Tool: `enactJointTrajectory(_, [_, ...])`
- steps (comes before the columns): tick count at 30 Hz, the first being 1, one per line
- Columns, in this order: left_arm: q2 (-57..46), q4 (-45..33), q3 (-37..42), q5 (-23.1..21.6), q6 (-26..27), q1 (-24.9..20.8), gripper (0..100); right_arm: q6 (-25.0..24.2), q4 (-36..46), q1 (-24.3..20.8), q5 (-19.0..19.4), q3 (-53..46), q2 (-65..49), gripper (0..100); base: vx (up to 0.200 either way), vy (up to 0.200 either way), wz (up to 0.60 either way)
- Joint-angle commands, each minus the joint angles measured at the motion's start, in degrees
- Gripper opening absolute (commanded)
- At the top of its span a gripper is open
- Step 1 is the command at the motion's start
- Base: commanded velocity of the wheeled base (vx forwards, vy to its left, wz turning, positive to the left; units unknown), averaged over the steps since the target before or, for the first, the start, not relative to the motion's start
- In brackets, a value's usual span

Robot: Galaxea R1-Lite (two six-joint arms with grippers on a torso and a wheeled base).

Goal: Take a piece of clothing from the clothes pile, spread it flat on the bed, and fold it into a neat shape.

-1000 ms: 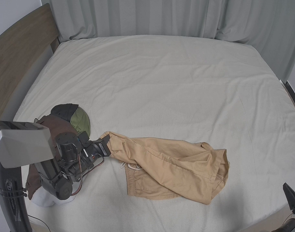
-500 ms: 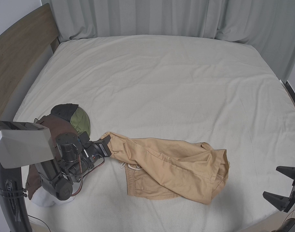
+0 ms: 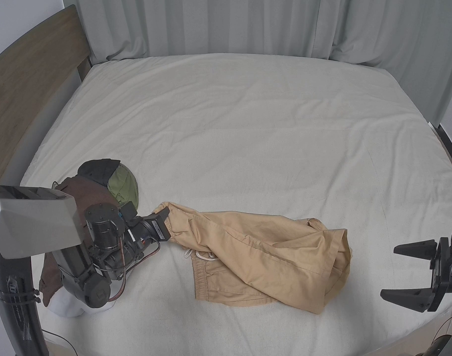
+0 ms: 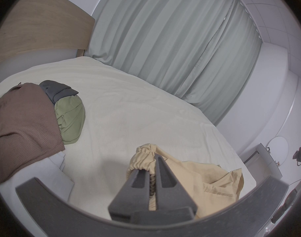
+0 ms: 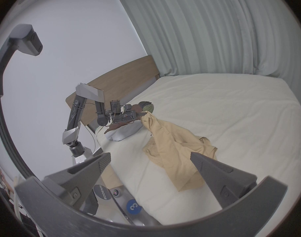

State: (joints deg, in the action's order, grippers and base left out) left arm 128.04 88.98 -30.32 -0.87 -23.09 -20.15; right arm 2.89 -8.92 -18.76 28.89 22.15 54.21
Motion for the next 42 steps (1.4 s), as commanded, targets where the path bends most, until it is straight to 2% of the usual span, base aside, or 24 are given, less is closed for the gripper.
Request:
enactJointTrajectory(1, [-0.3,0.2,0.4,0.0,0.1,-0.2,0,-0.2,-0.2,-0.3,0.5,0.6,3.4,100,0.0,0.0,0.0])
enactJointTrajectory(5, [-0.3,0.2,0.4,-0.1,0.0,0.1,0,-1.2,-1.2,-0.1,0.7,0.5,4.8,100,0.0,0.0,0.0])
enactJointTrajectory(10, [-2.5,0.2,2.2,-2.3,0.0,0.4,0,-9.6,-6.8,-0.3,2.4,0.6,7.0,100,0.0,0.0,0.0])
enactJointTrajectory(18, [-5.7,0.2,4.0,-6.3,0.9,1.5,0,-15.9,-17.1,-0.3,2.2,-2.5,14.0,100,0.0,0.0,0.0])
enactJointTrajectory(29, [-5.5,0.2,4.7,-7.8,2.9,1.5,0,-20.6,-17.7,-0.4,2.1,-3.1,16.0,100,0.0,0.0,0.0])
enactJointTrajectory(42, [-6.0,0.2,4.7,-7.8,3.0,2.0,0,-21.2,-17.7,-0.4,2.2,-4.0,20.8,100,0.0,0.0,0.0])
